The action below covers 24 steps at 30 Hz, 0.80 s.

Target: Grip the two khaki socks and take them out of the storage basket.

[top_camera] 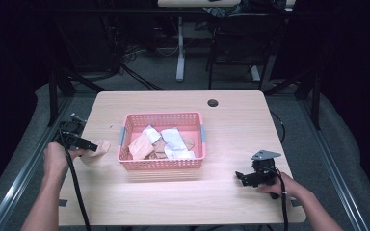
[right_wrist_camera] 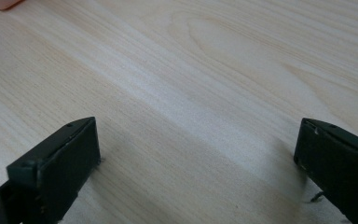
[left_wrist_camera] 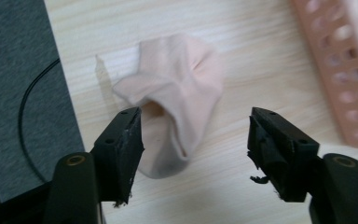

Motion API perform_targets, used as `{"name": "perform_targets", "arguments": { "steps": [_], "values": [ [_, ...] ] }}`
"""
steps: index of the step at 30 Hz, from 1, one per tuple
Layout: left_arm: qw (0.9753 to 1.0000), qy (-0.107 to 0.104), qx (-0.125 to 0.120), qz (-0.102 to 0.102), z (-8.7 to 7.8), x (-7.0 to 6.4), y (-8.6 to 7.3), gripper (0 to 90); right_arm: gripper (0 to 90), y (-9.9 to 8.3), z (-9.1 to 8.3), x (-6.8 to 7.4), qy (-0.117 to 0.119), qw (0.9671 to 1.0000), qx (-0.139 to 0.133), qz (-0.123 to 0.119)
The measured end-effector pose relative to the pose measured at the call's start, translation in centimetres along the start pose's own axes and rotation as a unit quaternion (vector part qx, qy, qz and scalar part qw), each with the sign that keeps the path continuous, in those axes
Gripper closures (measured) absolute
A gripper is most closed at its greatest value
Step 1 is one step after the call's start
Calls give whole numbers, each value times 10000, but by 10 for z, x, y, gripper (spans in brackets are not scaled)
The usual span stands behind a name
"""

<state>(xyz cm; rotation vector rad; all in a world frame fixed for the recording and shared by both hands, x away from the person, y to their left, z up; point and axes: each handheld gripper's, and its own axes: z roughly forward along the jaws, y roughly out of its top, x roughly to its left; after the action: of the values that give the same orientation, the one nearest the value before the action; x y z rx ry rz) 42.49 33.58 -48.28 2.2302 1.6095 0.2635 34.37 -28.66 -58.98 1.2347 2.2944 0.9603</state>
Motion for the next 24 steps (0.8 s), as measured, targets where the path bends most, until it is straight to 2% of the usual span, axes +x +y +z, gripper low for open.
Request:
{"name": "perform_targets", "arguments": {
  "steps": [4, 5, 10, 11, 12, 14, 16, 17, 24],
  "values": [
    [9994, -26, -264, 199, -19, -10, 8, 250, 0, 0, 0, 0, 3, 10000, 0, 2],
    [9989, -29, -377, 264, -25, -17, 12, 236, 0, 0, 0, 0, 0, 10000, -15, 16],
    [9979, -32, -442, 465, -32, -29, 18, 192, 0, 0, 0, 0, 1, 10000, 1, 1],
    [9972, -22, -474, 582, -34, -37, 21, 165, 0, 0, 0, 0, 1, 10000, -18, 18],
    [9972, -22, -474, 582, -34, -37, 21, 151, 0, 0, 0, 0, 1, 10000, -18, 18],
    [9962, -51, -503, 713, -35, -45, 25, 148, 0, 0, 0, 0, 2, 10000, 3, -1],
    [9945, -88, -488, 927, -34, -55, 31, 136, 0, 0, 0, 0, 2, 10000, 2, 0],
    [9945, -88, -488, 927, -34, -55, 31, 127, 0, 0, 0, 0, 1, 10000, -15, 15],
    [9915, -200, -462, 1195, -28, -77, 42, 54, 0, 0, 0, 0, 1, 10000, 3, -2]
  ]
}}
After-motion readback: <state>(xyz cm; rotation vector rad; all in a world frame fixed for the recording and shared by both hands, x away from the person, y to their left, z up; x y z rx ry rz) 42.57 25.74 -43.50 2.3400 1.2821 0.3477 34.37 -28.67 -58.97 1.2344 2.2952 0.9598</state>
